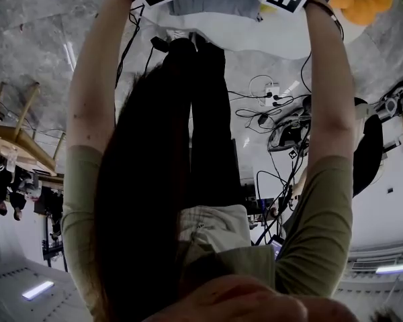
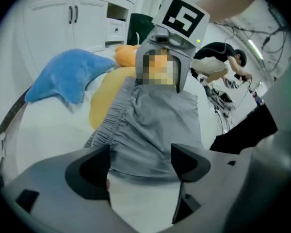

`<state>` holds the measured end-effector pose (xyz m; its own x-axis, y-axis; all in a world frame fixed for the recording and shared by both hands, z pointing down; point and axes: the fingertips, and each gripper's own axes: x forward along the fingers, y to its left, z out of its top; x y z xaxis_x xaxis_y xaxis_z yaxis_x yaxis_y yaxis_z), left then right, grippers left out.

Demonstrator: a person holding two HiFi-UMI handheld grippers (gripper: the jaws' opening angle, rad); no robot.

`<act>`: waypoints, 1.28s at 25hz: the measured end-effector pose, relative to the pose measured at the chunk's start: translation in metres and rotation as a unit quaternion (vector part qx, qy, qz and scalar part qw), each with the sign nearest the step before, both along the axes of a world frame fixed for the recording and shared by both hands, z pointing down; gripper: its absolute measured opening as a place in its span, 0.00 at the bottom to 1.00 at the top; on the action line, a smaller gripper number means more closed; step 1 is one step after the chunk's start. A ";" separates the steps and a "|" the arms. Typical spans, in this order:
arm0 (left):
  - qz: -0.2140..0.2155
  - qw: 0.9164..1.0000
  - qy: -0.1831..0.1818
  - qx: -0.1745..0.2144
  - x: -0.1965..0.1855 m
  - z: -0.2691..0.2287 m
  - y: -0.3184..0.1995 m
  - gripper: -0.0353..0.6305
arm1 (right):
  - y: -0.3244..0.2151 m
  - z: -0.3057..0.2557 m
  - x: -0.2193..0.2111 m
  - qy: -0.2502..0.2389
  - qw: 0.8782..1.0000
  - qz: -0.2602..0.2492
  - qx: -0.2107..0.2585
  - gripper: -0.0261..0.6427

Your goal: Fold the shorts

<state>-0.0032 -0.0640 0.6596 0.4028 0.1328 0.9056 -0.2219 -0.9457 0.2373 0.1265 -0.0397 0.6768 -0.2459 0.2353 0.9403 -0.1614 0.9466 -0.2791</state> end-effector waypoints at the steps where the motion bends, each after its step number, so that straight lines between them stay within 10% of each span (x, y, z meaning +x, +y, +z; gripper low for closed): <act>1: -0.005 1.000 0.006 -0.004 0.000 -0.004 0.001 0.62 | 0.000 -0.009 -0.005 -0.017 0.999 0.031 -0.005 0.67; 6: -0.073 0.996 0.043 -0.015 -0.008 -0.047 0.007 0.62 | 0.008 -0.080 -0.022 -0.097 0.983 0.154 0.007 0.67; 9: -0.158 0.984 0.082 0.002 -0.016 -0.102 0.006 0.62 | 0.016 -0.135 -0.027 -0.152 0.954 0.260 0.003 0.67; 16: -0.356 0.911 0.207 0.013 -0.034 -0.272 0.023 0.62 | 0.019 -0.321 -0.008 -0.270 0.795 0.510 0.187 0.67; 22: -0.433 0.851 0.264 0.133 -0.057 -0.437 0.046 0.62 | 0.062 -0.500 0.004 -0.319 0.677 0.571 0.337 0.67; 32: -0.421 0.789 0.307 0.326 -0.046 -0.614 0.127 0.62 | 0.136 -0.675 -0.002 -0.351 0.642 0.491 0.473 0.66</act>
